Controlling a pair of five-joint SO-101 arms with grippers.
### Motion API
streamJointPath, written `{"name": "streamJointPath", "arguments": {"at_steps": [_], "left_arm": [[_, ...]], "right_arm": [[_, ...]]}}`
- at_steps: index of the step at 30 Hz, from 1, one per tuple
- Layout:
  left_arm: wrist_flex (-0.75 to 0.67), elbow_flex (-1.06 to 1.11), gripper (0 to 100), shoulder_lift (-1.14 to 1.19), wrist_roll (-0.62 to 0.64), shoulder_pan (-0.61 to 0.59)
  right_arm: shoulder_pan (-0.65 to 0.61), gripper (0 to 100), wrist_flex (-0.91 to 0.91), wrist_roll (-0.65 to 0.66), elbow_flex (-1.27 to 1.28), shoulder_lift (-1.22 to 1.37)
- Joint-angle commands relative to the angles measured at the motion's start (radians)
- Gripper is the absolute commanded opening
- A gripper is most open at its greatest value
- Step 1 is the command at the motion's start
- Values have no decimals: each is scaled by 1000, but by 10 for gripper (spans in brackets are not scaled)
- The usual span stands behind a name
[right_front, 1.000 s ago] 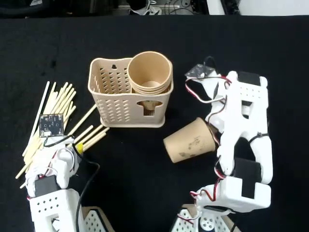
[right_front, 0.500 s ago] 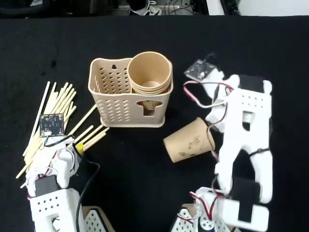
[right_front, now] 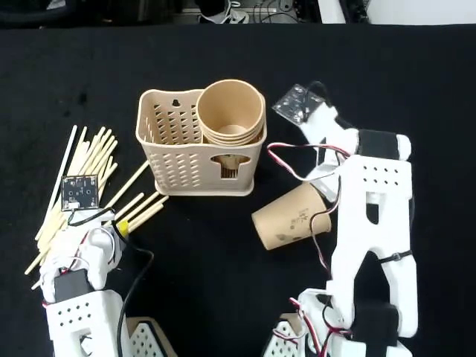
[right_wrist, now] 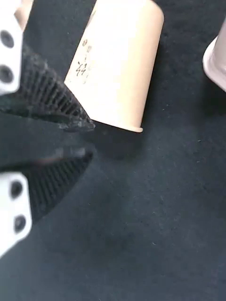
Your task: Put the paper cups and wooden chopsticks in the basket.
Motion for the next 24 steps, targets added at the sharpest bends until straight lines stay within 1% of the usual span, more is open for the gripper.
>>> {"name": "streamJointPath", "arguments": {"at_steps": [1,3,4,7,9,12,16,20,21,24], "left_arm": [[-11,1,266,-8,-5,45],[-12,8,266,-9,-5,59],[-12,8,266,-9,-5,56],[-12,7,266,-9,-5,47],[-12,7,266,-9,-5,45],[-12,7,266,-9,-5,45],[-12,7,266,-9,-5,45],[-12,7,266,-9,-5,45],[-12,7,266,-9,-5,45],[-12,7,266,-9,-5,45]], "right_arm": [[9,286,-46,-14,51,-35],[-11,365,-81,-18,101,-35],[-15,387,-104,-25,124,-35],[-18,379,-186,-77,185,-35],[-17,348,-224,-78,225,-35],[-17,264,-252,-78,274,-35],[-14,136,-242,-86,291,-44],[-14,30,-201,-86,277,-44],[-12,13,-184,-87,259,-44],[18,31,-114,-112,177,-44]]}}
